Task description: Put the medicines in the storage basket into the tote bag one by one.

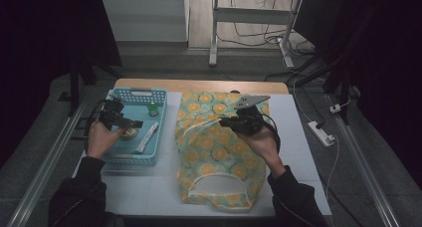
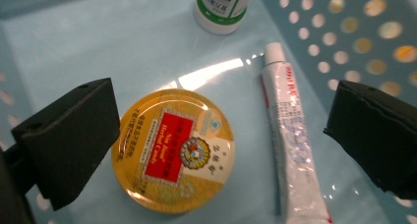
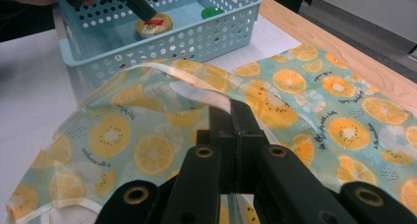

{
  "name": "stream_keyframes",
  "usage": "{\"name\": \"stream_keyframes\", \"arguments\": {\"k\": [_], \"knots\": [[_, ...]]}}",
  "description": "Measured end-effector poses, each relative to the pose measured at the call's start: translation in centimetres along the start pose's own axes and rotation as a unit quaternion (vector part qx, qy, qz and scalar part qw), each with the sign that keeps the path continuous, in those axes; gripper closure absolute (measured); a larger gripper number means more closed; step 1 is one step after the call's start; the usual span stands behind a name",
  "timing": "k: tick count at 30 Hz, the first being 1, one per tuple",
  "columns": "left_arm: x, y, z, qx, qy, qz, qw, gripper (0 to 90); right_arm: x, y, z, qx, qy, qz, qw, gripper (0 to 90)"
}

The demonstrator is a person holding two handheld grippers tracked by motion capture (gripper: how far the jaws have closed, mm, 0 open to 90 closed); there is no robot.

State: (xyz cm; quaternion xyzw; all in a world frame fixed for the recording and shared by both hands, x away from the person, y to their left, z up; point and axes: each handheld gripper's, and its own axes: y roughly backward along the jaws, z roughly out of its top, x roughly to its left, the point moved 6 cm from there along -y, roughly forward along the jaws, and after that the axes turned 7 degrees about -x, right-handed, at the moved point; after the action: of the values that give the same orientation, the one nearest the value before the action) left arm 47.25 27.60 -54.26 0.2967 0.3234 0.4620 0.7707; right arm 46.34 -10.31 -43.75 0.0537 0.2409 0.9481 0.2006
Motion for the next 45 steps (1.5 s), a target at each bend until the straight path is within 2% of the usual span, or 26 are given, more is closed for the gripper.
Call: {"name": "stream_keyframes", "arguments": {"k": [2, 6, 11, 17, 19, 22, 24, 29, 31, 32, 35, 37, 39, 45], "knots": [[0.0, -0.5, 0.0, 0.008, -0.001, -0.003, 1.0000, 0.0, 0.0, 0.0, 0.0, 0.001, 0.001, 0.000, 1.0000, 90.0], [0.4, -1.4, -0.1, 0.024, -0.004, 0.014, 0.9996, 0.0, 0.0, 0.0, 0.0, 0.001, 0.001, 0.000, 1.0000, 90.0], [0.9, -1.9, -0.3, 0.043, 0.002, 0.023, 0.9988, 0.0, 0.0, 0.1, 0.0, 0.000, 0.001, 0.001, 1.0000, 90.0], [1.3, -2.5, -1.1, 0.075, 0.014, 0.027, 0.9967, 0.0, 0.0, 0.2, 0.0, 0.000, 0.002, 0.001, 1.0000, 90.0], [1.3, -2.7, -1.3, 0.089, 0.013, 0.030, 0.9955, 0.0, 0.0, 0.2, 0.0, 0.000, 0.002, 0.001, 1.0000, 90.0], [1.2, -2.8, -1.5, 0.109, 0.023, 0.034, 0.9932, 0.1, 0.0, 0.2, 0.0, 0.000, 0.002, 0.000, 1.0000, 90.0], [1.2, -2.8, -1.5, 0.117, 0.029, 0.041, 0.9918, 2.9, -0.1, 0.2, -0.1, 0.000, 0.002, 0.000, 1.0000, 90.0], [1.2, -2.7, -1.8, 0.141, 0.024, 0.061, 0.9878, 12.2, -0.1, 0.2, -0.1, 0.001, 0.001, -0.001, 1.0000, 90.0], [1.2, -2.6, -1.9, 0.144, 0.016, 0.074, 0.9867, 17.8, -0.1, 0.2, -0.1, 0.001, 0.002, -0.001, 1.0000, 90.0], [1.2, -2.6, -1.9, 0.145, 0.016, 0.073, 0.9866, 19.5, -0.1, 0.2, -0.1, 0.001, 0.002, -0.001, 1.0000, 90.0], [1.0, -2.6, -1.8, 0.147, 0.019, 0.077, 0.9860, 20.0, -0.1, 0.2, -0.1, 0.000, 0.003, 0.000, 1.0000, 90.0], [1.0, -2.6, -1.7, 0.145, 0.018, 0.079, 0.9861, 20.2, 0.0, 0.2, -0.1, -0.001, 0.004, 0.000, 1.0000, 90.0], [0.9, -2.5, -1.5, 0.138, 0.023, 0.076, 0.9873, 20.3, 0.0, 0.2, -0.1, -0.002, 0.003, 0.000, 1.0000, 90.0], [0.4, -1.7, -0.8, 0.090, 0.027, 0.046, 0.9945, 20.3, -0.1, 0.3, -0.1, -0.004, 0.001, 0.000, 1.0000, 90.0]]}}
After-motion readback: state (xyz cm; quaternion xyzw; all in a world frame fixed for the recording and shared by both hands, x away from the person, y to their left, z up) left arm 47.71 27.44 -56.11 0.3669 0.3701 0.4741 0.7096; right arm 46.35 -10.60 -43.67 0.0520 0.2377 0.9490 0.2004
